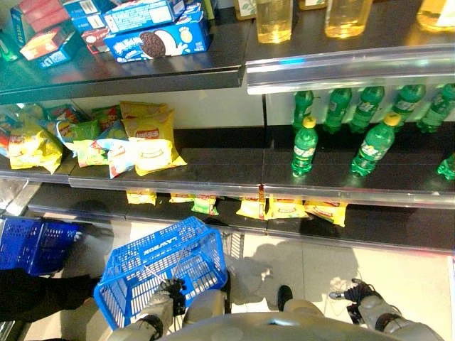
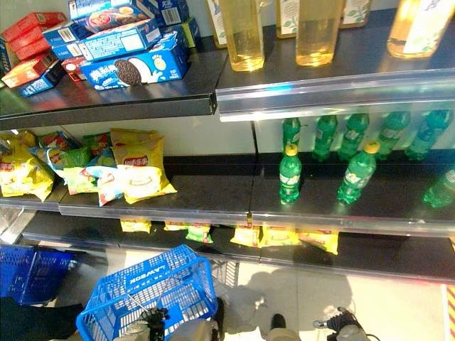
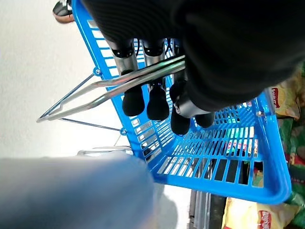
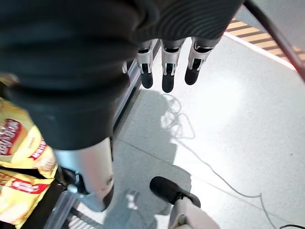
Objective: Pick up the snacks into the basket
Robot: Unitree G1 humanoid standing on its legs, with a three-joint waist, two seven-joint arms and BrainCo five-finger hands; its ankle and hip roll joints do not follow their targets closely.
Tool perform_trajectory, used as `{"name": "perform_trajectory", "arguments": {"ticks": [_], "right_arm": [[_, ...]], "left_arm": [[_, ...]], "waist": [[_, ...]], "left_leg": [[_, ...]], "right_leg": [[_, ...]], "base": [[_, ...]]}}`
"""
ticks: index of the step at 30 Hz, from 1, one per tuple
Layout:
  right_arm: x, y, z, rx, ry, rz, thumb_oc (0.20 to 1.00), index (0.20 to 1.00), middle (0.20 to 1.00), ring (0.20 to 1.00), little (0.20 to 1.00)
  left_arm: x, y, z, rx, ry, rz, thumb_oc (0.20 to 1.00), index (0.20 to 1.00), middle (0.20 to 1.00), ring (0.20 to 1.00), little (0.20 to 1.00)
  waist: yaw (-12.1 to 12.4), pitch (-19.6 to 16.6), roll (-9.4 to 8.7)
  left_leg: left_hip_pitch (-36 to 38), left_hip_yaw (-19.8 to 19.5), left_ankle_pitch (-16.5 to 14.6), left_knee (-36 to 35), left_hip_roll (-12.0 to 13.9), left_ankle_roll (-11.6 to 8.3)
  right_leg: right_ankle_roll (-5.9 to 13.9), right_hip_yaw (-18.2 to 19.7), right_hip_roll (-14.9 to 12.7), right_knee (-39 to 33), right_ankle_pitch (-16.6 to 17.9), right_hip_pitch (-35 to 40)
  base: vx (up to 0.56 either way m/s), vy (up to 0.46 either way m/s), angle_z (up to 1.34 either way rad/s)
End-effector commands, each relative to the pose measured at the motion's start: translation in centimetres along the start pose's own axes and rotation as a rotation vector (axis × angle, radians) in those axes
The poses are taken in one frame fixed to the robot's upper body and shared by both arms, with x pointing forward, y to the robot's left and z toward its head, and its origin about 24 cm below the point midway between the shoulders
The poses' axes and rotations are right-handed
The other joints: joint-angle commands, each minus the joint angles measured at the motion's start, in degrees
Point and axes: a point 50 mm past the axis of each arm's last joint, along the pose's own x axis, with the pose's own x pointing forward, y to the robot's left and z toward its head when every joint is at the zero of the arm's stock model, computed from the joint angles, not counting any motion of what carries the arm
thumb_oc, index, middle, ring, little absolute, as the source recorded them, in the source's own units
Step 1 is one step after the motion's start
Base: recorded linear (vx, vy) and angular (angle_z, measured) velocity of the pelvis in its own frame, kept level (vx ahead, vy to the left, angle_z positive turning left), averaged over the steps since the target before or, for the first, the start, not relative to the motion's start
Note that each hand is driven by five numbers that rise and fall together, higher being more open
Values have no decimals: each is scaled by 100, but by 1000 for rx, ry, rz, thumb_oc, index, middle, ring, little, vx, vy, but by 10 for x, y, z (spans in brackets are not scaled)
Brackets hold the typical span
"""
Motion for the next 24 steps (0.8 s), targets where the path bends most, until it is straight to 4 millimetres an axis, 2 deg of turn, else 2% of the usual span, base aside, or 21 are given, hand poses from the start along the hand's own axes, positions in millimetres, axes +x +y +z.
{"name": "perform_trajectory", "arguments": {"ticks": [1, 6, 7, 12, 13, 14, 15, 16, 17, 18, 22, 23, 24], "right_arm": [[1, -10, 5, 66, -25, -38, 1000, 1000, 1000, 1000, 1000], [0, 0, 0, 61, -10, -14, 1000, 1000, 1000, 1000, 1000], [-1, 3, -2, 69, -4, -5, 1000, 1000, 1000, 1000, 1000], [-1, 7, 1, 85, -17, 4, 1000, 1000, 1000, 1000, 1000], [-1, 4, 13, 95, -68, -5, 1000, 1000, 1000, 1000, 1000], [-1, 4, 13, 95, -68, -5, 1000, 1000, 1000, 1000, 1000], [-3, -4, 37, 110, -184, -27, 1000, 1000, 1000, 1000, 1000], [-3, -4, 37, 109, -183, -27, 1000, 1000, 1000, 1000, 1000], [-8, -15, 60, 143, -299, -45, 1000, 1000, 1000, 1000, 1000], [-18, -31, 77, 158, -420, -80, 1000, 1000, 1000, 1000, 1000], [-51, -71, 118, 203, -704, -149, 1000, 1000, 1000, 1000, 1000], [-64, -81, 125, 210, -784, -161, 1000, 1000, 1000, 1000, 1000], [-64, -81, 125, 210, -784, -161, 1000, 1000, 1000, 1000, 1000]], "left_arm": [[-6, -4, -41, 84, 143, -12, 200, 200, 200, 200, 200], [-5, -3, -35, 94, 118, -2, 200, 200, 200, 200, 200], [-4, 0, -30, 143, 99, 7, 200, 200, 200, 200, 200], [-4, 3, -30, 176, 100, 17, 200, 200, 200, 200, 200], [-3, 5, -25, 202, 78, 22, 200, 200, 200, 200, 200], [-3, 5, -25, 202, 78, 22, 200, 200, 200, 200, 200], [-2, 11, -21, 231, 59, 51, 200, 200, 200, 200, 200], [-2, 11, -21, 231, 59, 51, 200, 200, 200, 200, 200], [-2, 14, -18, 259, 38, 58, 200, 200, 200, 200, 200], [-3, 17, -21, 262, 33, 65, 200, 200, 200, 200, 200], [-4, 24, -30, 273, 59, 80, 200, 200, 200, 200, 200], [-4, 23, -30, 276, 56, 80, 200, 200, 200, 200, 200], [-4, 22, -30, 276, 56, 80, 200, 200, 200, 200, 200]], "waist": [[14, -70, 196], [-13, -147, 163], [-20, -161, 122], [10, -174, 44], [9, -175, 15], [9, -175, 15], [8, -176, -14], [11, -178, -14], [-8, -160, -24], [-7, -133, -39], [-7, -66, -90], [-4, -49, -109], [-2, -50, -109]], "left_leg": [[299, 27, 22, -248, -16, 375], [417, 67, -43, -401, -2, 401], [437, 99, -80, -401, -26, 409], [416, 135, -176, -401, -61, 439], [405, 146, -222, -401, -79, 452], [406, 146, -222, -401, -79, 452], [405, 190, -273, -401, -96, 474], [407, 192, -274, -401, -97, 474], [391, 207, -298, -401, -108, 493], [379, 239, -330, -401, -122, 518], [344, 290, -389, -401, -156, 560], [332, 298, -407, -401, -167, 569], [332, 298, -407, -401, -167, 569]], "right_leg": [[772, 351, -253, 444, -333, -287], [810, 338, -303, 335, -316, -218], [838, 335, -340, 299, -296, -196], [911, 325, -423, 238, -244, -190], [947, 327, -453, 212, -212, -200], [947, 328, -454, 212, -212, -200], [998, 342, -492, 193, -172, -224], [999, 344, -493, 193, -173, -224], [1025, 362, -518, 191, -156, -249], [1060, 375, -553, 201, -148, -275], [1137, 410, -637, 210, -118, -328], [1162, 413, -667, 208, -98, -347], [1162, 413, -667, 208, -98, -347]], "base": [[100, 17, -5], [66, 36, 4], [45, 38, 0], [32, 38, 1], [20, 37, -2], [35, 71, -2], [22, 36, -3], [27, 69, -7], [7, 72, -10], [12, 99, -8], [7, 74, -11], [4, 39, -7], [-25, 49, 0]]}}
